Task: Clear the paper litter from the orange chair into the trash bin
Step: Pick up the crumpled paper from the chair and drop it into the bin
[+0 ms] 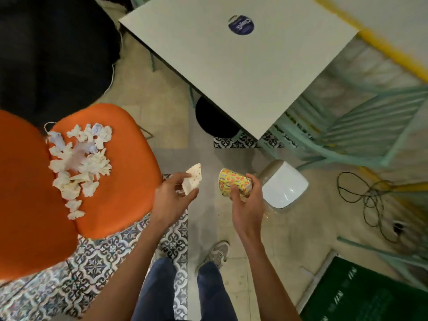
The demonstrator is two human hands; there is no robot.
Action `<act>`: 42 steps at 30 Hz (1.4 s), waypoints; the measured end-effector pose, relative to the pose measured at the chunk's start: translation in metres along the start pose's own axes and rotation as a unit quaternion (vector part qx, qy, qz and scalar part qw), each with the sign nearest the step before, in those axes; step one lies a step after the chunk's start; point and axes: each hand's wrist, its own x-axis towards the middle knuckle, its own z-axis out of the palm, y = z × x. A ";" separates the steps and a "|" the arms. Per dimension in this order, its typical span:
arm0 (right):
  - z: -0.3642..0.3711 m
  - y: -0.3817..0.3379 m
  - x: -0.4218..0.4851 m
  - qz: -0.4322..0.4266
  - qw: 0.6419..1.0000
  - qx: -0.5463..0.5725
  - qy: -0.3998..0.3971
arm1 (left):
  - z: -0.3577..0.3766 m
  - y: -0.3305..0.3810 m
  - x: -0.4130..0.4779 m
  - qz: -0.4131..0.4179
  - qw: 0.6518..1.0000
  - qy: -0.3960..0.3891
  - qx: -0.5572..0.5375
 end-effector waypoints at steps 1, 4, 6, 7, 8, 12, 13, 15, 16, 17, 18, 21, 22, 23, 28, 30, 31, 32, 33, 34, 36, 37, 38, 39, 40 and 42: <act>-0.016 0.002 -0.001 0.002 1.000 0.005 0.014 | 0.011 0.013 -0.004 0.006 1.000 -0.008 0.002; -0.060 0.015 -0.004 0.016 0.998 0.027 0.049 | 0.041 0.052 -0.015 0.021 0.999 -0.036 -0.005; -0.083 0.028 -0.006 0.028 0.997 0.036 0.070 | 0.059 0.068 -0.021 0.024 0.998 -0.050 -0.003; -0.095 0.033 -0.005 0.043 0.994 0.040 0.087 | 0.069 0.079 -0.023 0.031 0.998 -0.063 0.002; -0.104 0.039 -0.005 0.057 0.992 0.044 0.105 | 0.078 0.084 -0.025 0.036 0.997 -0.074 0.002; -0.127 0.065 0.007 0.130 0.973 0.049 0.187 | 0.111 0.100 -0.023 0.049 0.990 -0.128 0.016; -0.129 0.070 0.009 0.148 0.968 0.044 0.198 | 0.116 0.102 -0.023 0.049 0.989 -0.139 0.020; -0.133 0.084 0.017 0.174 0.959 0.034 0.220 | 0.127 0.104 -0.020 0.055 0.985 -0.158 0.029; -0.133 0.091 0.021 0.178 0.957 0.030 0.228 | 0.132 0.104 -0.017 0.059 0.984 -0.166 0.035; -0.132 0.097 0.026 0.180 0.955 0.026 0.233 | 0.136 0.104 -0.014 0.064 0.982 -0.174 0.039; -0.130 0.103 0.031 0.178 0.956 0.019 0.232 | 0.139 0.103 -0.011 0.068 0.981 -0.178 0.038; -0.121 0.123 0.049 0.157 0.965 -0.024 0.211 | 0.147 0.100 0.000 0.065 0.978 -0.195 0.037; -0.118 0.129 0.056 0.149 0.969 -0.043 0.194 | 0.149 0.099 0.004 0.067 0.977 -0.199 0.035; -0.113 0.136 0.064 0.143 0.972 -0.064 0.175 | 0.151 0.098 0.010 0.065 0.976 -0.206 0.033; -0.097 0.160 0.105 0.106 0.967 -0.220 0.072 | 0.155 0.093 0.034 0.055 0.970 -0.235 0.044; -0.092 0.166 0.118 0.089 0.951 -0.292 0.048 | 0.157 0.089 0.044 0.050 0.967 -0.246 0.050; -0.088 0.171 0.123 0.083 0.944 -0.316 0.042 | 0.159 0.086 0.051 0.047 0.966 -0.250 0.053; -0.085 0.174 0.128 0.080 0.939 -0.332 0.040 | 0.160 0.083 0.057 0.044 0.965 -0.253 0.055; -0.082 0.177 0.131 0.074 0.935 -0.346 0.037 | 0.162 0.082 0.062 0.042 0.964 -0.257 0.057; -0.080 0.178 0.133 0.071 0.929 -0.363 0.034 | 0.164 0.081 0.067 0.043 0.962 -0.263 0.061; -0.074 0.183 0.139 0.065 0.915 -0.396 0.031 | 0.171 0.078 0.078 0.044 0.959 -0.273 0.067; -0.073 0.184 0.141 0.062 0.911 -0.407 0.031 | 0.174 0.079 0.082 0.041 0.958 -0.278 0.065; -0.072 0.184 0.141 0.061 0.911 -0.406 0.027 | 0.177 0.079 0.086 0.037 0.957 -0.281 0.064; -0.070 0.185 0.141 0.060 0.914 -0.400 0.030 | 0.181 0.078 0.090 0.032 0.956 -0.285 0.066; -0.068 0.184 0.142 0.065 0.919 -0.388 0.029 | 0.185 0.077 0.093 0.027 0.955 -0.287 0.065; -0.065 0.185 0.142 0.081 0.931 -0.352 0.043 | 0.195 0.075 0.100 -0.003 0.953 -0.297 0.052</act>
